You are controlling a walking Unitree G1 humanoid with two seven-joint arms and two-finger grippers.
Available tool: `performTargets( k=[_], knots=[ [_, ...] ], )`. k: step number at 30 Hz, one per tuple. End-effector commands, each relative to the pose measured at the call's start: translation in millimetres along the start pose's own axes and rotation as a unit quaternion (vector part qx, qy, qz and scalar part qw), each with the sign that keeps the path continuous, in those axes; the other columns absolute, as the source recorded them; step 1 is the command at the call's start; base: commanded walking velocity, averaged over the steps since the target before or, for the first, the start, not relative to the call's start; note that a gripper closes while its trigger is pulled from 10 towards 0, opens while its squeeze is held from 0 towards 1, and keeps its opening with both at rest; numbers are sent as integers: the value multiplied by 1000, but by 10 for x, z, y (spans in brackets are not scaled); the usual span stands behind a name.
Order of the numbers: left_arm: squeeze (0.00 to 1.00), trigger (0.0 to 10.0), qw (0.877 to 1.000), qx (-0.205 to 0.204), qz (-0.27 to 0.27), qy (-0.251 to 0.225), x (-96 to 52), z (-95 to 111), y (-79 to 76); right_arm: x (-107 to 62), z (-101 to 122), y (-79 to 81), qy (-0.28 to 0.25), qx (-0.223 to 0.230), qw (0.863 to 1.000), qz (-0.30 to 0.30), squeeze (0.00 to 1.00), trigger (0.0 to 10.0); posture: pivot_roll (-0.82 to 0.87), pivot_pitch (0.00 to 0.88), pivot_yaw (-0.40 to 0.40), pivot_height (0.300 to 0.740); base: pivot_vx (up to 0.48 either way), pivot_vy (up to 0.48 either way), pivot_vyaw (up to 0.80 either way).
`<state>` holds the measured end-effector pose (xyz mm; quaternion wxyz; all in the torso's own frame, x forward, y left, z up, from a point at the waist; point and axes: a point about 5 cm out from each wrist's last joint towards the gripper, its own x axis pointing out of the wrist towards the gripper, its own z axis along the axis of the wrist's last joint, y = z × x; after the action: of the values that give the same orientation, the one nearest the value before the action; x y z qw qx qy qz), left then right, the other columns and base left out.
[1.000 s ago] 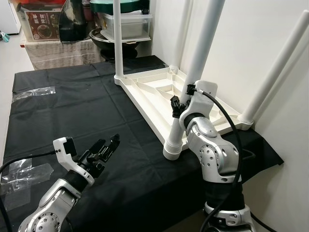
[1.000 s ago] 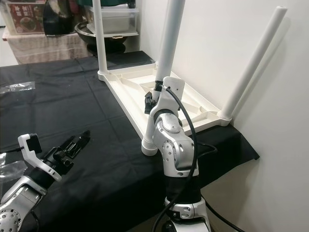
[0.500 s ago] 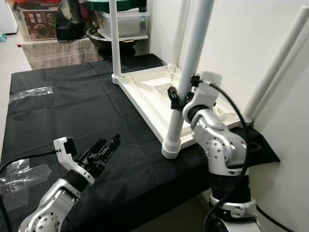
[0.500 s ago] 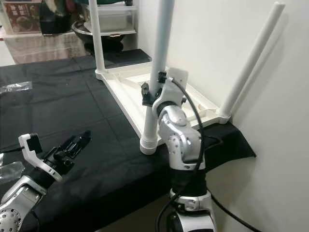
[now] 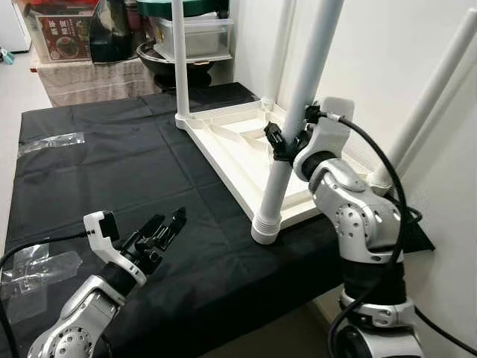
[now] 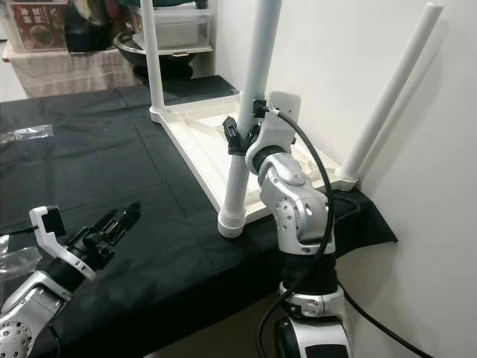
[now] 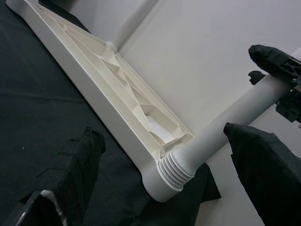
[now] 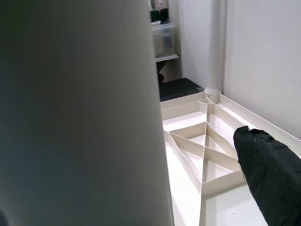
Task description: Building children table
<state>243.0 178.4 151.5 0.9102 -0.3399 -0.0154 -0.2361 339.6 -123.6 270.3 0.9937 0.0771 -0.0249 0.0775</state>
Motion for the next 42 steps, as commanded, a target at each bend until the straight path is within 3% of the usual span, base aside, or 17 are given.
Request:
performTargets(
  k=[1,9,15,16,18,19,28,42],
  knots=[
    [0,10000,1000,-3,-3,14,16,-32,17,-10,95,-20,-14,-4,1000,5,1000,10000,24,0,-67,740,0,0,0],
    [0,10000,1000,-2,-3,16,15,-32,17,13,190,-12,-30,-15,998,50,1000,10000,21,0,-66,740,0,0,0],
    [0,10000,1000,-2,-3,16,17,-32,18,68,200,-50,-23,-54,991,120,984,10000,22,0,-68,740,0,0,0],
    [0,10000,1000,-2,-3,16,17,-34,19,74,183,-63,-17,-63,988,137,651,10000,23,0,-68,740,0,0,0],
    [0,10000,1000,-2,-3,16,17,-37,19,76,172,-73,-12,-68,987,146,651,10000,23,0,-68,740,0,0,0],
    [0,10000,1000,-2,-3,17,16,-40,20,77,163,-87,-9,-74,985,157,0,10000,25,0,-69,740,0,0,0],
    [0,10000,1000,-1,-5,18,18,-33,22,107,139,-160,0,-99,972,214,0,10000,27,0,-68,740,0,0,0],
    [0,10000,1000,1,-5,20,11,-40,27,212,134,-276,-9,-88,952,293,0,10000,40,0,-76,740,0,0,0]
  ],
)
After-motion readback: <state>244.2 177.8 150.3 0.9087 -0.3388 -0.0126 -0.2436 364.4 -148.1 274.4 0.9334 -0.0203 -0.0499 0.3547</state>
